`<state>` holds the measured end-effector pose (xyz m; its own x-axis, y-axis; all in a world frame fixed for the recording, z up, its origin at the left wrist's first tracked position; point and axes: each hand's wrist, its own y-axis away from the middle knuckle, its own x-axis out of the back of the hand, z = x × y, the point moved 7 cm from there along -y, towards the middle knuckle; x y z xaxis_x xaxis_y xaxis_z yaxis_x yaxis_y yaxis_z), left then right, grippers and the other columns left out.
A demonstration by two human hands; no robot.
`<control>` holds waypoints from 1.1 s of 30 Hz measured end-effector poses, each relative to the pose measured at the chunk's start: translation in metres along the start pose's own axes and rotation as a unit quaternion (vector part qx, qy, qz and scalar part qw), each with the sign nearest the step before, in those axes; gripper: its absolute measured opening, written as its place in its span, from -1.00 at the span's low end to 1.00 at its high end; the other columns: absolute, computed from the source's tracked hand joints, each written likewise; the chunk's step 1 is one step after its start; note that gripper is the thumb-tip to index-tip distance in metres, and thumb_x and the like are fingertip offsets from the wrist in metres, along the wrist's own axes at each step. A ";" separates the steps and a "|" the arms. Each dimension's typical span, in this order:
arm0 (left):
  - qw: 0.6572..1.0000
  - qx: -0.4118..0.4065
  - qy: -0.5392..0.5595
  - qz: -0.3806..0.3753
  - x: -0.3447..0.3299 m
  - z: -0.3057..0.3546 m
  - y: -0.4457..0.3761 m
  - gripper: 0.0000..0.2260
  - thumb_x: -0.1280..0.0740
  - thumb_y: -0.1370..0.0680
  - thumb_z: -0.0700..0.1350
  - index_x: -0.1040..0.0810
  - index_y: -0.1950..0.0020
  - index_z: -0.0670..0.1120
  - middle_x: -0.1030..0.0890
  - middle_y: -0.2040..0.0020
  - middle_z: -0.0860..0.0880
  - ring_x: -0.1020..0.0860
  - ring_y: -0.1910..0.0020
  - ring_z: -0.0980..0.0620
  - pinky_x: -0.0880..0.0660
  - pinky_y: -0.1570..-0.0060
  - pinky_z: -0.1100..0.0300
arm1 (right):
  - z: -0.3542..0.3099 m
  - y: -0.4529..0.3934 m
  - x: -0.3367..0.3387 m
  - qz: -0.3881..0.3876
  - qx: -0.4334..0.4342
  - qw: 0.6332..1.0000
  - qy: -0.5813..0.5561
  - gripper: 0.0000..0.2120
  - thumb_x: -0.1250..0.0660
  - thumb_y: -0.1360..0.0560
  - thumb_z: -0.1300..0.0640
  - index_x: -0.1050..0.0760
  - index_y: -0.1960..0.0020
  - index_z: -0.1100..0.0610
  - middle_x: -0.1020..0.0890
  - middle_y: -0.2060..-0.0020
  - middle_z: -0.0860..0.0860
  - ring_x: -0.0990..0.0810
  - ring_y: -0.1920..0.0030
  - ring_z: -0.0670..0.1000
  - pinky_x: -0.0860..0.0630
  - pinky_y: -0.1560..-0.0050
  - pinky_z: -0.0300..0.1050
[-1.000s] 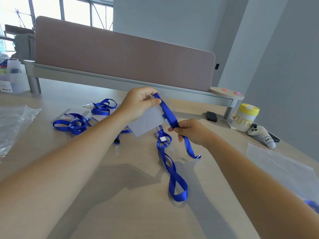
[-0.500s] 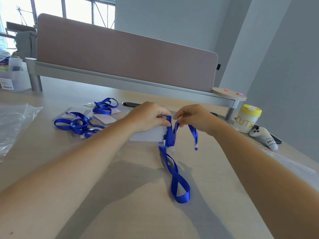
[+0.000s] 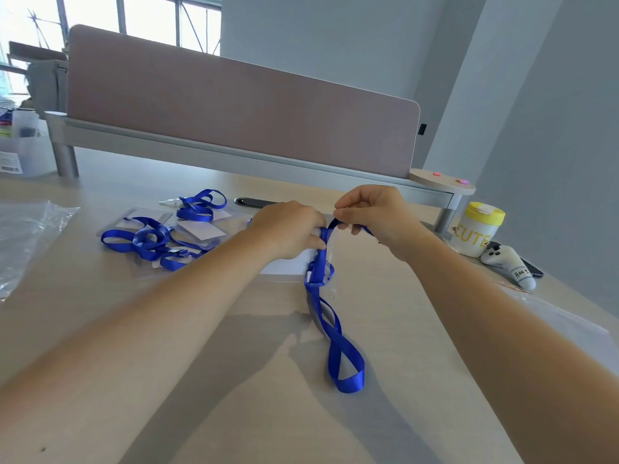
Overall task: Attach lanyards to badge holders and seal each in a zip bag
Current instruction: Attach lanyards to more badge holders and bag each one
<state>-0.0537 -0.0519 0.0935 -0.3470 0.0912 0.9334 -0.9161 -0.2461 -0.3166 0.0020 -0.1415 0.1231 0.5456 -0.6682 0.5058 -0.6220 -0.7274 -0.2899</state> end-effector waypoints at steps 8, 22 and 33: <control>0.977 0.043 0.197 0.068 0.005 -0.014 0.001 -0.80 -0.30 -0.51 -0.12 -0.54 -0.13 0.01 -0.59 -0.02 -0.02 -0.52 -0.05 -0.03 -0.42 -0.05 0.10 | 0.033 0.013 -0.010 -0.014 -0.086 0.995 -0.057 -0.80 -0.30 -0.42 0.40 -0.44 0.28 0.14 -0.59 0.32 0.12 -0.61 0.39 -0.02 -0.59 0.21 -0.16; 0.931 -0.013 0.358 0.066 0.002 0.000 0.003 -0.77 -0.33 -0.46 -0.30 -0.54 -0.12 -0.19 -0.56 0.03 -0.07 -0.51 0.05 0.01 -0.40 0.00 0.27 | 0.049 0.027 -0.011 0.057 -0.065 0.996 -0.038 -0.77 -0.38 -0.41 0.25 -0.35 0.31 0.11 -0.52 0.38 0.00 -0.53 0.41 -0.10 -0.45 0.38 -0.25; 0.932 0.040 0.348 0.099 -0.012 -0.009 0.032 -0.75 -0.40 -0.43 -0.22 -0.53 -0.09 -0.21 -0.52 0.33 0.03 -0.45 0.26 0.06 -0.34 0.20 0.28 | 0.054 0.038 -0.046 -0.067 -0.056 0.996 0.014 -0.84 -0.27 -0.46 0.35 -0.46 0.01 0.45 -0.49 0.29 0.15 -0.44 0.26 0.09 -0.44 0.21 -0.18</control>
<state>-0.0803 -0.0521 0.0706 -0.5796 0.6323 0.5140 -0.8118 -0.3930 -0.4319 -0.0165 -0.1465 0.0453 0.6131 -0.5614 0.5558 -0.6044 -0.7864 -0.1275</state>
